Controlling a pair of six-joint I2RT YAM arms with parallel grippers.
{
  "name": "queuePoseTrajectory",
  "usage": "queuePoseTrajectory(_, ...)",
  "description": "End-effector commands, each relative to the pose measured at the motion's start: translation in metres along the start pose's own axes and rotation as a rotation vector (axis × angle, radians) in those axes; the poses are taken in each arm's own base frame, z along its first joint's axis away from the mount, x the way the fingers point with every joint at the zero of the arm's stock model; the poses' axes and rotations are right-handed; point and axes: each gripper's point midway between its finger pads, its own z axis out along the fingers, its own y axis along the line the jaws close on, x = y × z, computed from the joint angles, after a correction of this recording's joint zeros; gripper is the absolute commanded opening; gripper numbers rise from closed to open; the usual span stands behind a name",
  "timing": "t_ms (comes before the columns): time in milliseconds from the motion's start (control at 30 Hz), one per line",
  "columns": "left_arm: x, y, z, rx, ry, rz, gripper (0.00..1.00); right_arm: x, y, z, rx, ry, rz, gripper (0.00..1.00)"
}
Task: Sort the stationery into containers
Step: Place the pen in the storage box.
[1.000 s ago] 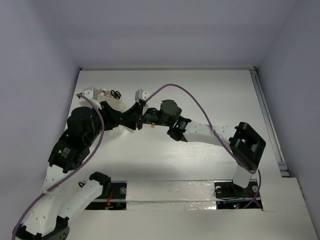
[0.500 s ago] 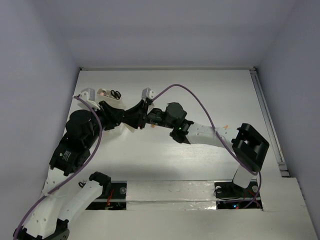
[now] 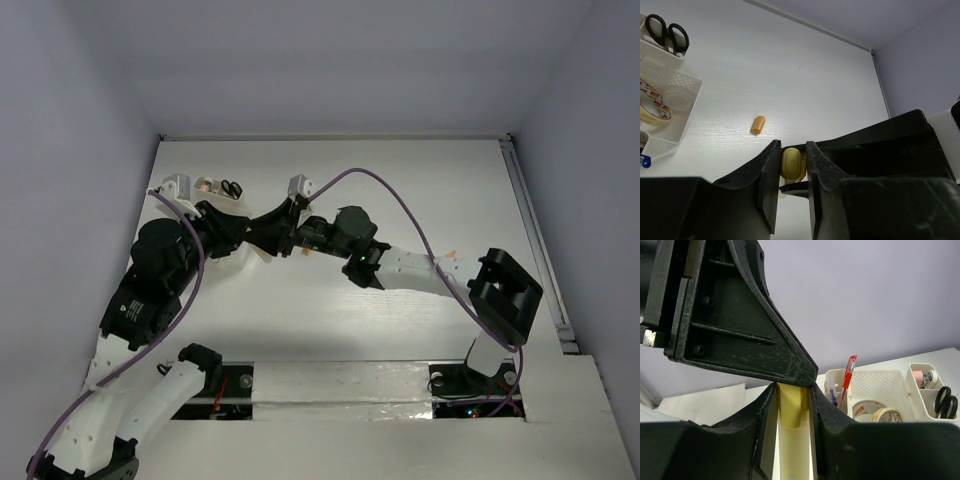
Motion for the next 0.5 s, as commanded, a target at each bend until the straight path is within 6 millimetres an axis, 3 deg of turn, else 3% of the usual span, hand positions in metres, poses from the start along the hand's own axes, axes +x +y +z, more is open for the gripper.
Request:
queuePoseTrajectory(0, 0.015, -0.001, 0.006, 0.020, 0.059, -0.013, 0.00, -0.074, 0.010, -0.001, 0.005, -0.199, -0.076, 0.00)
queuePoseTrajectory(133, 0.011, 0.003, 0.005, -0.001, 0.034, -0.008, 0.00, -0.077, 0.010, -0.003, 0.019, -0.199, -0.047, 0.00)
queuePoseTrajectory(267, 0.002, 0.005, 0.009, -0.019, -0.007, 0.005, 0.00, -0.069, 0.011, -0.005, 0.015, -0.182, -0.010, 0.33)
queuePoseTrajectory(467, -0.002, 0.011, 0.021, -0.053, -0.027, 0.036, 0.00, -0.058, 0.012, -0.015, 0.027, -0.156, 0.017, 0.60)
